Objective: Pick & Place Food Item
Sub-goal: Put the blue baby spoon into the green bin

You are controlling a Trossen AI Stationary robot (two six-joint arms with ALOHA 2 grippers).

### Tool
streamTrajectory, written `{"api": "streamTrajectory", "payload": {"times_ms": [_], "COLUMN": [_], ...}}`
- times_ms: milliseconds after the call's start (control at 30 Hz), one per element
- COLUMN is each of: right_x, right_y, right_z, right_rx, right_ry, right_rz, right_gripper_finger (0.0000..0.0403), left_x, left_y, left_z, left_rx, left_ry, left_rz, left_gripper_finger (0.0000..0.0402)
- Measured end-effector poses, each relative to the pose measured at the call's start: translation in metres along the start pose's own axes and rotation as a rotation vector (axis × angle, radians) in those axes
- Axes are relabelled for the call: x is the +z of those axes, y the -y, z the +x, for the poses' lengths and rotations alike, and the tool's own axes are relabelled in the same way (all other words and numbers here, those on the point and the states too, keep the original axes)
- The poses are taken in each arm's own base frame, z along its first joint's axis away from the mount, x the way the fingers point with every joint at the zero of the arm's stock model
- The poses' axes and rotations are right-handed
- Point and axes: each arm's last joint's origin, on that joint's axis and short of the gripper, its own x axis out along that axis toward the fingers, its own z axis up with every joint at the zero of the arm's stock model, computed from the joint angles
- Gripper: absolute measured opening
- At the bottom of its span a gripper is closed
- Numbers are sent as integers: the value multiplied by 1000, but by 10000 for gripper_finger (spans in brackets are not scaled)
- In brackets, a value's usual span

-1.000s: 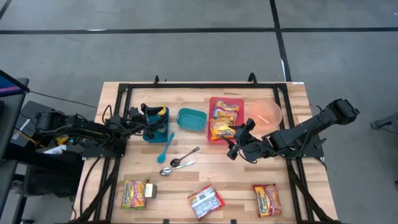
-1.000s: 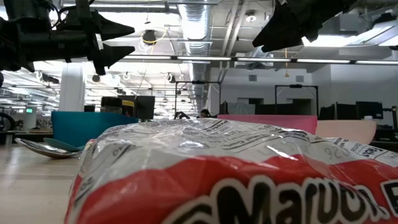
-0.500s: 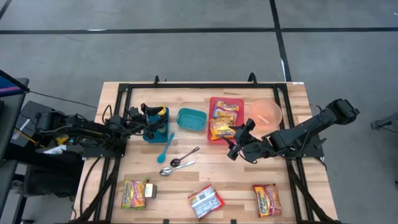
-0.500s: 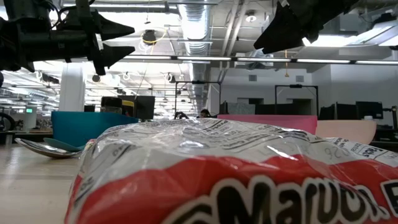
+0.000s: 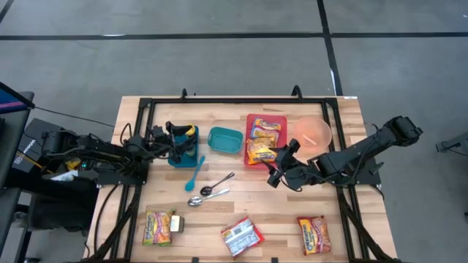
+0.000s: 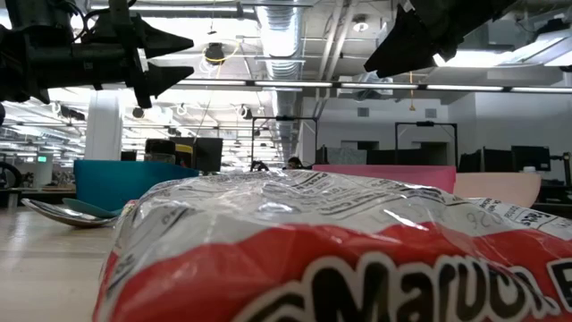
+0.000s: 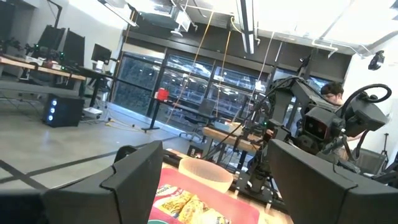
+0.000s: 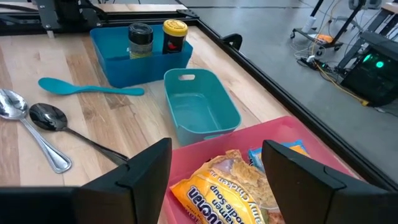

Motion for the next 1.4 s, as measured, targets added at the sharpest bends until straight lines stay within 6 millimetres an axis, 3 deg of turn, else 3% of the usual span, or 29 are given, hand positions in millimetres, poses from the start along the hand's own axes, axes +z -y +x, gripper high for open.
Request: {"api": "streamTrajectory", "payload": {"times_ms": [233, 667, 833, 1200, 1400], "right_x": [0, -3, -2, 2, 2], "right_y": [0, -6, -4, 10, 11], "right_z": [0, 0, 5, 21, 22], "right_rx": [15, 229, 332, 282, 273], "right_ry": [-7, -104, -172, -181, -181], "right_rz": [32, 53, 102, 101, 102], "right_gripper_finger": [245, 245, 245, 245, 245], "left_x": [5, 6, 6, 2, 1], "left_y": [2, 10, 10, 13, 30], "left_z": [0, -2, -2, -2, 17], "left_rx": [-49, -297, -304, -332, -352], "left_ry": [37, -14, -12, -63, -183], "left_rz": [-109, -192, -191, -192, -144], "left_gripper_finger": [285, 285, 285, 285, 285]}}
